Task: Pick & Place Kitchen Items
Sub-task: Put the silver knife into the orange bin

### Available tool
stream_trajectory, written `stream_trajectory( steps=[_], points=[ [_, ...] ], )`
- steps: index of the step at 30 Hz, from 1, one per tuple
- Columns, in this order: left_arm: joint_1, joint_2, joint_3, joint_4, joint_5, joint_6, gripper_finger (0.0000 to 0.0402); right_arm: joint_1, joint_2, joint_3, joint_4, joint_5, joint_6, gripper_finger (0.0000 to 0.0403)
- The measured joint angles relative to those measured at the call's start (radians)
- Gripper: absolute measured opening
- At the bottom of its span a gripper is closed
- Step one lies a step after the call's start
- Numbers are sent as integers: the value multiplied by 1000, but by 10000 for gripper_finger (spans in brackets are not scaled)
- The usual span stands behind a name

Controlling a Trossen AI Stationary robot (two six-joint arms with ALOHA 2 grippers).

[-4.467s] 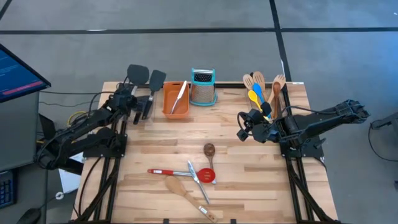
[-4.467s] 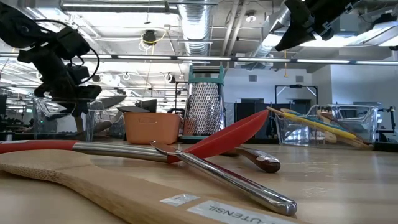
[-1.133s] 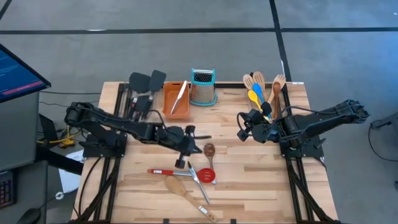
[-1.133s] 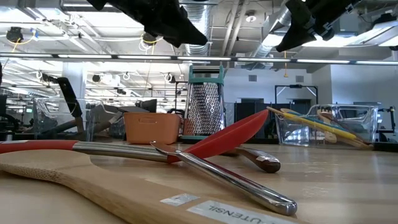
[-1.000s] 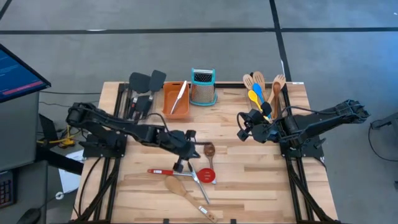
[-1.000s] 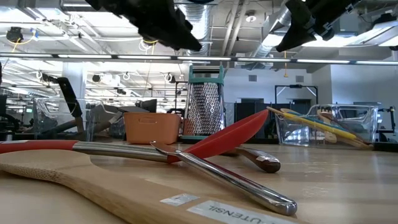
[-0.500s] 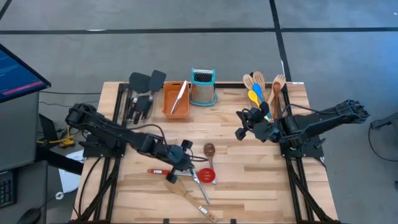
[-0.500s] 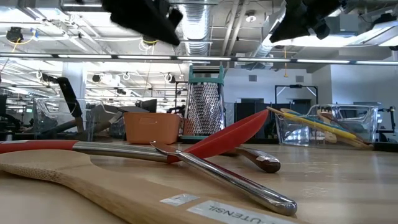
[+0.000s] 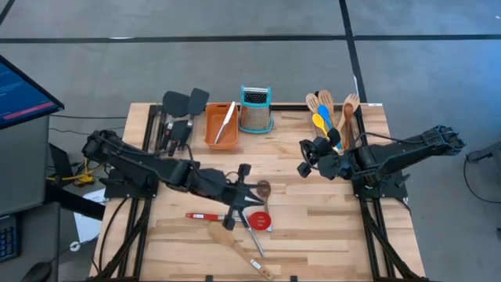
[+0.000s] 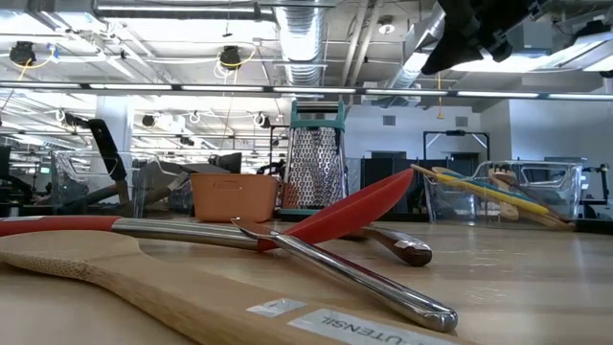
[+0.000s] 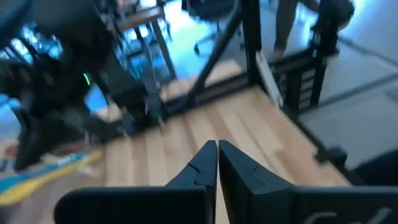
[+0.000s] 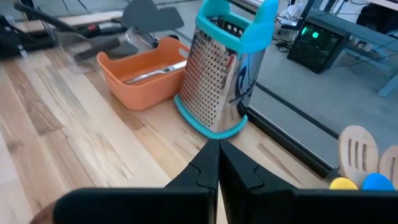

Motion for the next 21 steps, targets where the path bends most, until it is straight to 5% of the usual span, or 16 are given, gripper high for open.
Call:
stream_trajectory(
  steps=[6, 15, 21],
  points=[
    [-3, 32, 104, 15, 3, -4, 1, 0, 0, 0, -16, -9, 3, 1],
    [-3, 323, 298, 10, 156, 0, 1, 0, 0, 0, -17, -56, 3, 1],
    [-11, 356, 308, -54, 190, -5, 1, 6, 0, -36, -12, -60, 2, 1]
  ],
)
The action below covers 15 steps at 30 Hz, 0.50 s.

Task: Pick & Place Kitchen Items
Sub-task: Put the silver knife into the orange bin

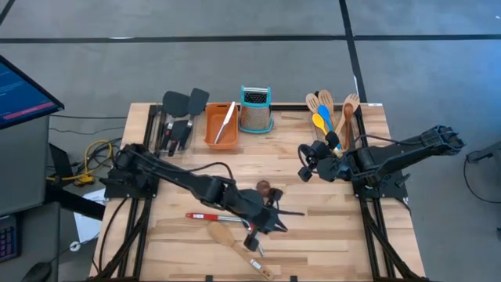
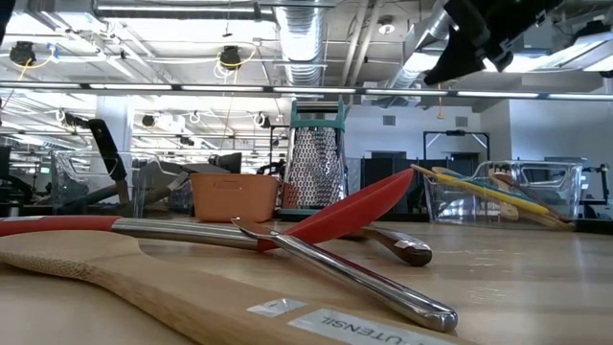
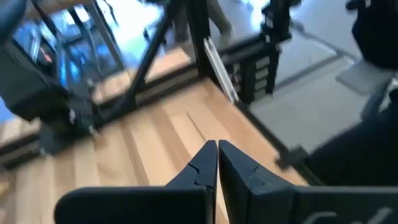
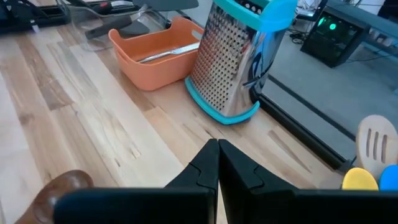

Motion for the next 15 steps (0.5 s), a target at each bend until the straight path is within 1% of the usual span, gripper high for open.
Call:
stream_trajectory(
  steps=[5, 8, 11, 15],
  points=[
    [-25, 0, 0, -200, 2, 56, 1, -1, 0, -7, 7, 0, 0, 1],
    [-29, -1, -18, -301, 9, 60, 1, 0, 0, -7, 16, 0, 0, 1],
    [-17, -1, -69, -342, 9, 60, 1, 0, 0, -7, 21, 0, 0, 1],
    [-2, -2, -137, -316, 61, 61, 1, 0, 0, -7, 23, 0, 0, 1]
  ],
)
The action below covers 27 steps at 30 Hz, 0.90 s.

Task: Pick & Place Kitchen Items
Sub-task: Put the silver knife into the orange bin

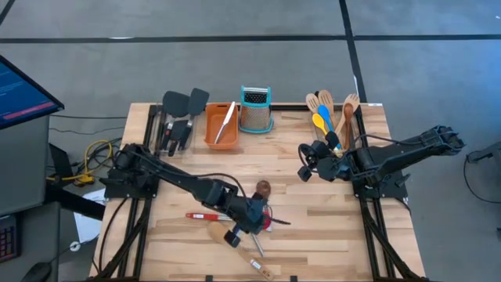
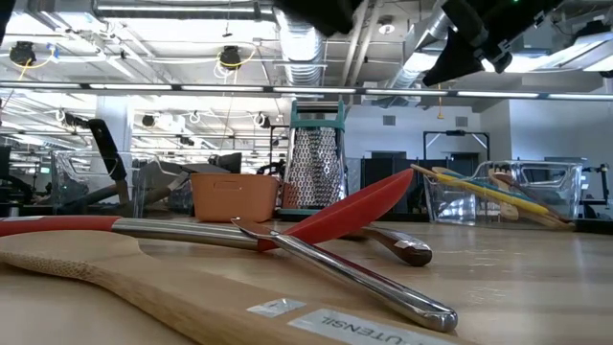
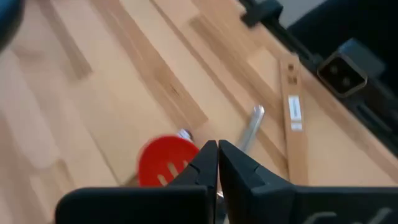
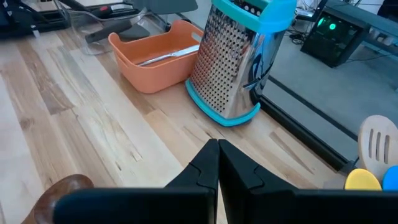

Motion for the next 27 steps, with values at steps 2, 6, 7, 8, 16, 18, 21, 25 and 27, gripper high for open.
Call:
stream_trajectory(
  steps=[2, 6, 7, 8, 16, 18, 21, 25, 27],
  points=[
    [1, 1, -32, 17, 6, 0, 1, 0, 0, 0, 3, 0, 0, 1],
    [-5, 13, -48, 66, 8, 56, 1, 0, 0, 0, 8, 0, -1, 1],
    [-6, 25, -49, 66, 8, 65, 1, 0, 0, 0, 9, 0, -1, 1],
    [-6, 43, -48, 76, 10, 71, 1, 0, 0, 0, 12, 1, -2, 1],
    [-6, 168, -46, 69, 39, 85, 1, -1, 0, 0, 18, 3, -3, 1],
    [-6, 169, -43, 65, 42, 82, 1, -1, 0, 0, 18, 3, -3, 1],
    [-6, 166, -40, 67, 57, 77, 1, -1, 0, 0, 18, 3, -3, 1],
    [-6, 167, -42, 66, 61, 46, 1, -1, 0, 0, 18, 3, -3, 1],
    [-5, 167, -51, 61, 60, 43, 1, -1, 0, 0, 18, 3, -3, 1]
  ],
)
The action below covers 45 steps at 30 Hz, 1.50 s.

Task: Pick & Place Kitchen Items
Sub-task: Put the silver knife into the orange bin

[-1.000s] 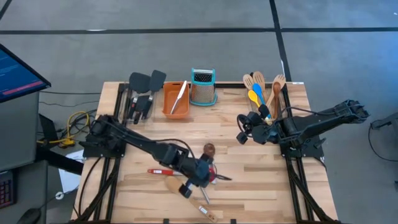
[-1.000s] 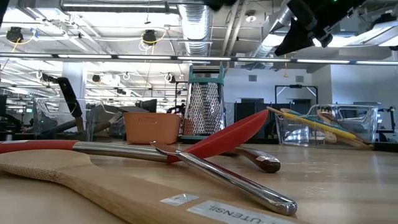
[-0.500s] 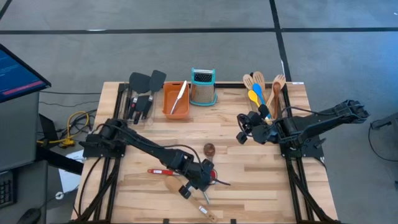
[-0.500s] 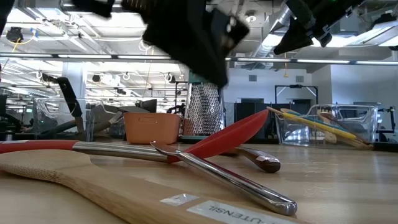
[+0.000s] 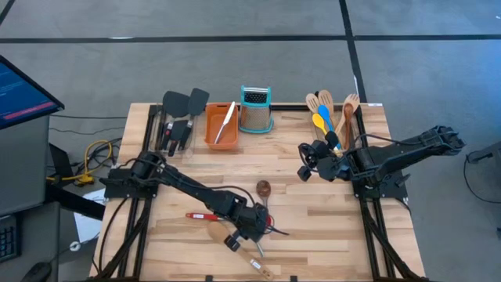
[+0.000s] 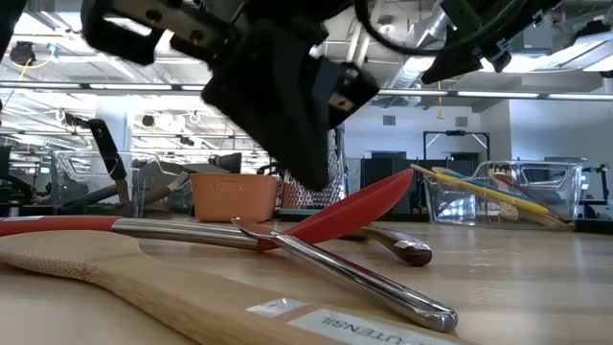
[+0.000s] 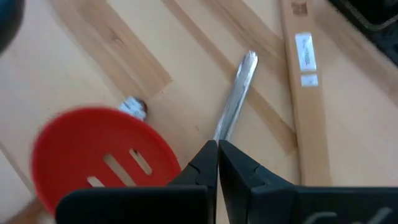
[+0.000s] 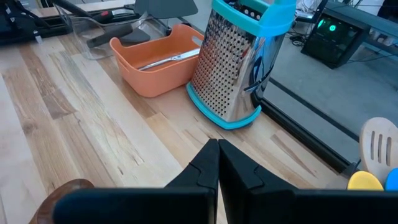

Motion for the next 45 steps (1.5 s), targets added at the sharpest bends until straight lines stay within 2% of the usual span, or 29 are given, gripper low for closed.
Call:
stream_trajectory(
  steps=[14, 19, 33, 45],
  points=[
    [1, 0, -30, -15, 30, -67, 1, 0, 0, 0, 0, 0, 0, 1],
    [1, 0, -32, -3, -27, -52, 6, 0, 0, 0, 0, 0, 0, 1],
    [1, 10, -33, 7, -26, -25, 92, 0, 0, 0, -1, 0, -26, 1],
    [15, 56, -33, 27, -5, -47, 101, 0, 0, 0, 7, 0, -26, 1]
  ],
)
